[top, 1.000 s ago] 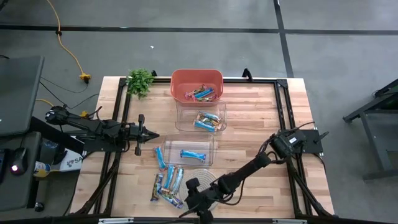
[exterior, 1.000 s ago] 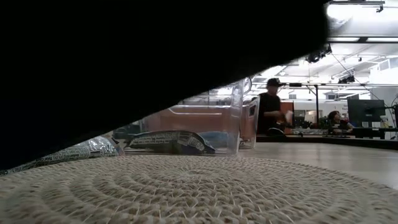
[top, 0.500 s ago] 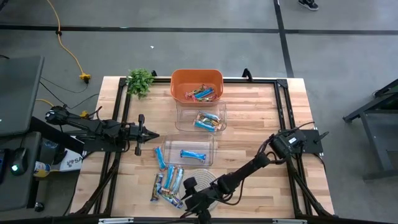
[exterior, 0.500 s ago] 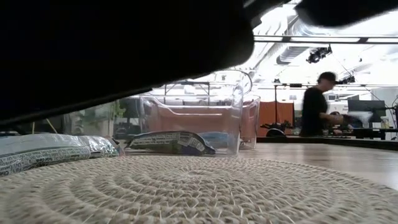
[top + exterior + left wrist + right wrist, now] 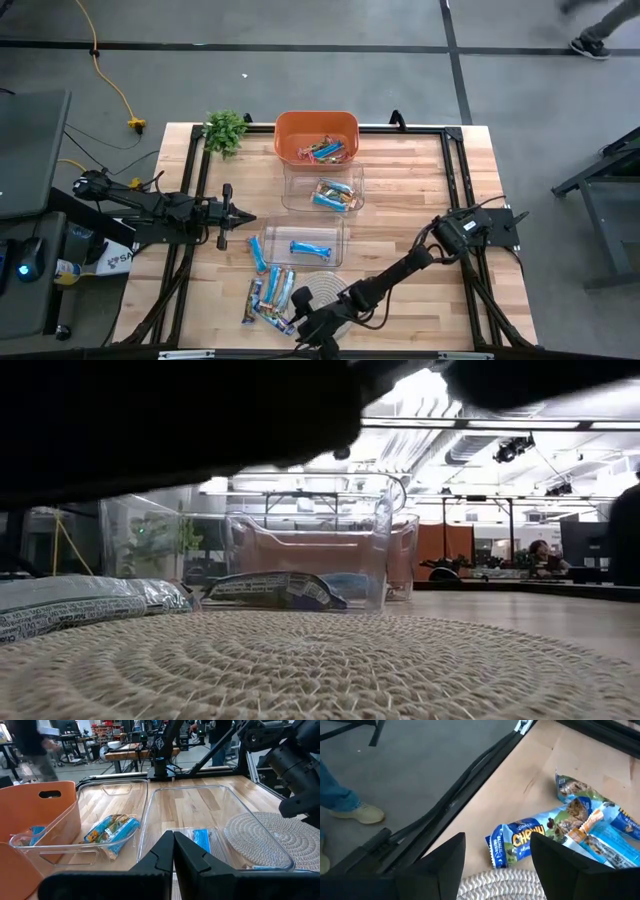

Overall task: Pick and place Granola Bars by type
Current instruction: Put the blue granola bar into the bottom transparent bin

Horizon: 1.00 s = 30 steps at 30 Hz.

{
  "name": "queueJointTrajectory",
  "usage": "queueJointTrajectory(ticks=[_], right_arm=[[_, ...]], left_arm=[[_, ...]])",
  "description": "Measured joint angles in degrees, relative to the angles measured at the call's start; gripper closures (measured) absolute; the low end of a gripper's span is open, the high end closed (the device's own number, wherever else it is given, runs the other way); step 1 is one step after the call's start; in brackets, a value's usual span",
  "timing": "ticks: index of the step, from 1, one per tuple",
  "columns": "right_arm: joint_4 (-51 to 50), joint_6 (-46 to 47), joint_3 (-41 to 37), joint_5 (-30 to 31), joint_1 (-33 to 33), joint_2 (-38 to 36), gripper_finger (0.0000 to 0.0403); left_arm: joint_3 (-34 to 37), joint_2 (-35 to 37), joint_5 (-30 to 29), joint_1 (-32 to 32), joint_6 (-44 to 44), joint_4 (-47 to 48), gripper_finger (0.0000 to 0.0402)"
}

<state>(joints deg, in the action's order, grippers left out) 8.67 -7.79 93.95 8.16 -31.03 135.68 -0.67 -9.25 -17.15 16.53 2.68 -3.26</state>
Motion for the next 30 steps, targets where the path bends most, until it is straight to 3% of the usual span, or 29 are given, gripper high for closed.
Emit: queueJointTrajectory(ticks=[20,30], right_arm=[[3.9,-0.1,-0.1,-0.3,2.4,2.4,0.0196],[5.3,6.2,-0.1,-2.2,2.0,3.2,0.0196]], left_arm=[[0.0,0.0,0.0,0.0,0.0,0.0,0.0394],[0.0,0.0,0.0,0.0,0.0,0.0,0.0394]])
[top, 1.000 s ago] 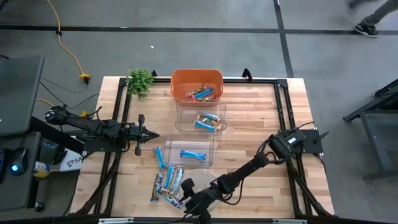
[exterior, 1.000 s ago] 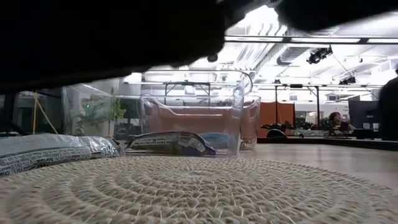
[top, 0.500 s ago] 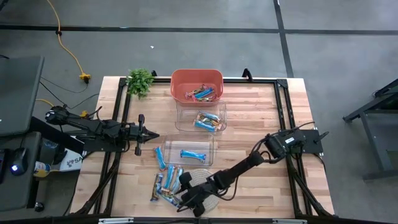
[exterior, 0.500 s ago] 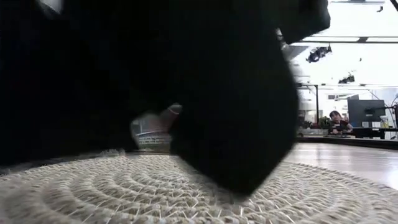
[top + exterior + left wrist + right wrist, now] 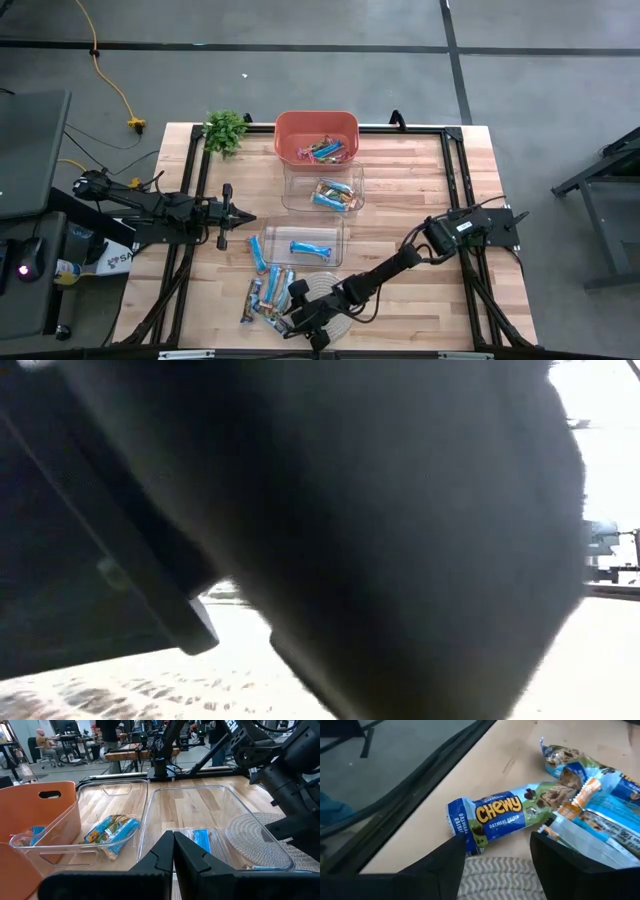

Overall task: Pick and place Granola Bars by type
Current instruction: Put the blue granola bar into the bottom transparent bin

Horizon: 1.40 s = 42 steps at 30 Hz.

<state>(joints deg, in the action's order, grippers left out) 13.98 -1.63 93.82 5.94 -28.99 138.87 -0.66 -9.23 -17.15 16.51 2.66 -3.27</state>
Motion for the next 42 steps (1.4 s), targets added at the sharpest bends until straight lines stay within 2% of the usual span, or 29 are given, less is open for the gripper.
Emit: queueJointTrajectory(ticks=[12,39,42], right_arm=[[0.4,1.8,0.0,-1.5,0.0,0.0,0.0214],[0.5,4.5,0.0,-4.7,0.0,-0.1,0.0393],[0.4,6.1,0.0,-5.3,0.0,-0.1,0.0399]], left_arm=[[0.0,0.0,0.0,0.0,0.0,0.0,0.0394],[0.0,0.0,0.0,0.0,0.0,0.0,0.0394],[0.0,0.0,0.0,0.0,0.0,0.0,0.0394]])
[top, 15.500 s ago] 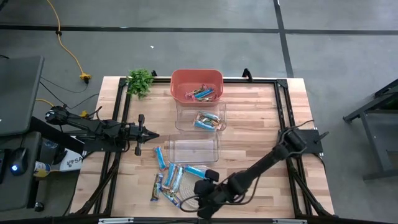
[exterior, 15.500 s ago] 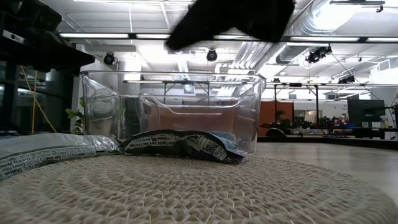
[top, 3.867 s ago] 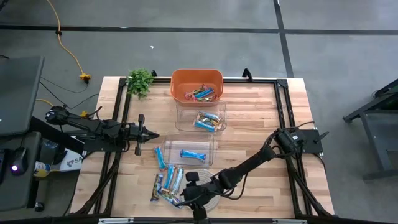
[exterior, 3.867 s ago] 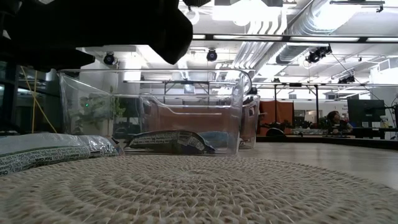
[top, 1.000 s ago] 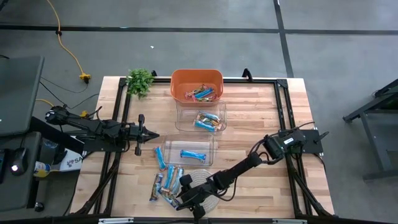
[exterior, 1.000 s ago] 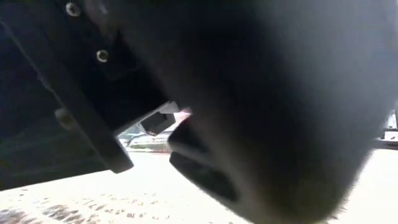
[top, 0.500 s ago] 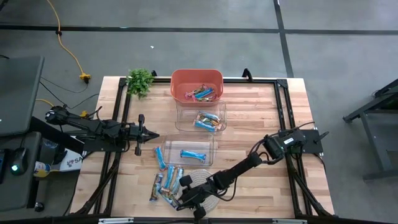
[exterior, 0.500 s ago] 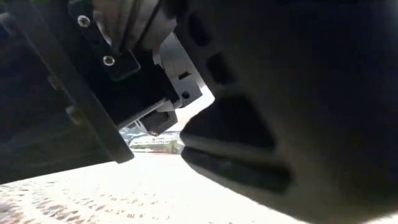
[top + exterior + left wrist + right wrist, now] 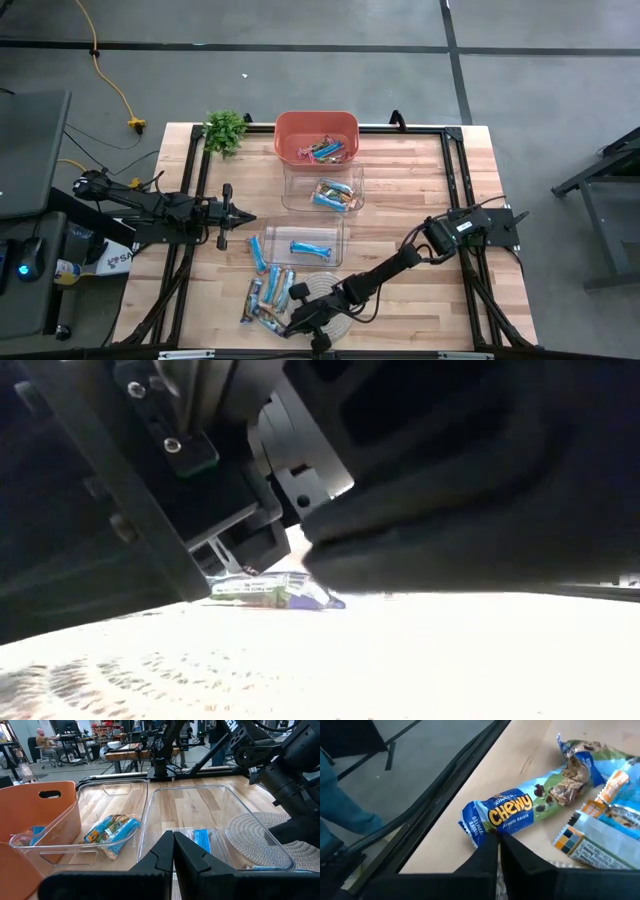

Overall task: Pick and place Granola Bars by type
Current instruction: Put the blue granola bar into the bottom transparent bin

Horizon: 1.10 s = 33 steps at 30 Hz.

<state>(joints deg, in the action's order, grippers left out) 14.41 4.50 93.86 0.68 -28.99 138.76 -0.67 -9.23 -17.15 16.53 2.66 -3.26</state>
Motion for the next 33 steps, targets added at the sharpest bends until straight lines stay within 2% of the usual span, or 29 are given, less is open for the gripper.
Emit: queueJointTrajectory(ticks=[4,13,19,24,28,33], right_arm=[[0.0,3.2,0.0,0.4,0.2,0.0,0.0402],[-0.6,4.5,3.8,6.6,0.2,0.0,0.0403],[-6.5,3.3,8.6,10.2,0.2,-0.1,0.0402],[-7.3,2.8,10.8,8.5,0.4,-0.1,0.0402],[-7.9,6.4,12.1,6.3,0.8,-0.1,0.0402],[-9.2,7.4,14.2,7.0,1.0,-0.1,0.0403]], left_arm=[[0.0,0.0,0.0,0.0,0.0,0.0,0.0394],[0.0,0.0,0.0,0.0,0.0,0.0,0.0394],[0.0,0.0,0.0,0.0,0.0,0.0,0.0394],[0.0,0.0,0.0,0.0,0.0,0.0,0.0394],[0.0,0.0,0.0,0.0,0.0,0.0,0.0394],[0.0,0.0,0.0,0.0,0.0,0.0,0.0394]])
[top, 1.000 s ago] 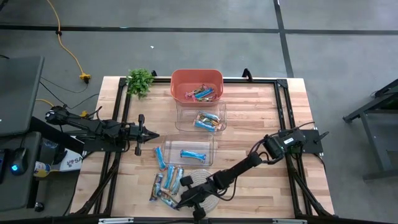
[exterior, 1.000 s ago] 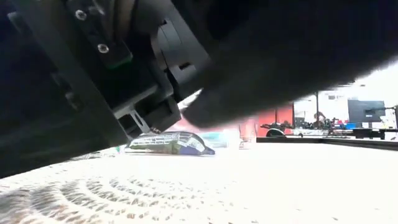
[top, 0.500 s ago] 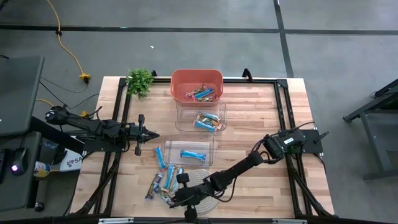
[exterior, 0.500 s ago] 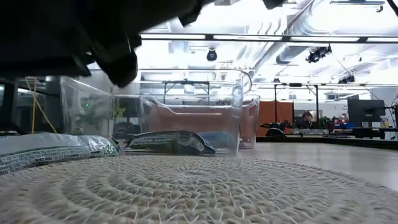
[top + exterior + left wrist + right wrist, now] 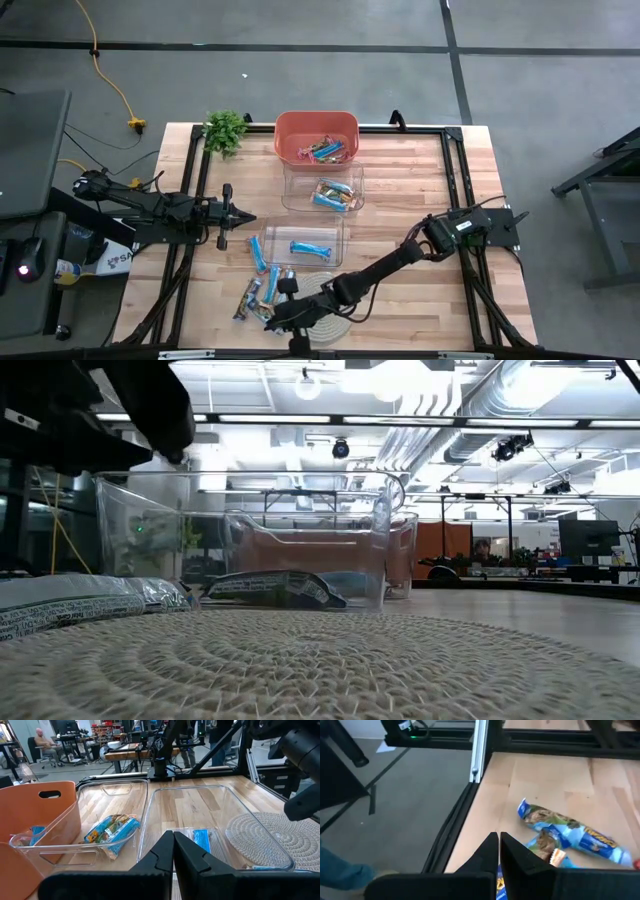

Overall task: Pick and place Granola Bars by type
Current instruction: Put the blue granola bar into the bottom transparent bin

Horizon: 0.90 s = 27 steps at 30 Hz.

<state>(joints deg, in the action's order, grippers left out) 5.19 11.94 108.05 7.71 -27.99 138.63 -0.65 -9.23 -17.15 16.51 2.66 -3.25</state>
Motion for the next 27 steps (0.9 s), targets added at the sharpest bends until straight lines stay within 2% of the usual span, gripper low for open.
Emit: queueJointTrajectory(ticks=[9,13,17,22,27], right_arm=[[-4.8,-0.4,1.2,1.3,-0.1,-0.7,0.0403],[-12.8,0.8,1.1,4.0,0.0,-4.8,0.0403],[-19.2,1.1,-1.0,4.0,0.3,-10.5,0.0403],[-17.7,4.5,-11.4,4.2,1.3,-21.0,0.0403],[-6.0,9.1,-30.9,11.3,1.4,-36.2,0.0403]], left_arm=[[0.0,0.0,0.0,0.0,0.0,0.0,0.0394],[0.0,0.0,0.0,0.0,0.0,0.0,0.0394],[0.0,0.0,0.0,0.0,0.0,0.0,0.0394],[0.0,0.0,0.0,0.0,0.0,0.0,0.0394],[0.0,0.0,0.0,0.0,0.0,0.0,0.0394]])
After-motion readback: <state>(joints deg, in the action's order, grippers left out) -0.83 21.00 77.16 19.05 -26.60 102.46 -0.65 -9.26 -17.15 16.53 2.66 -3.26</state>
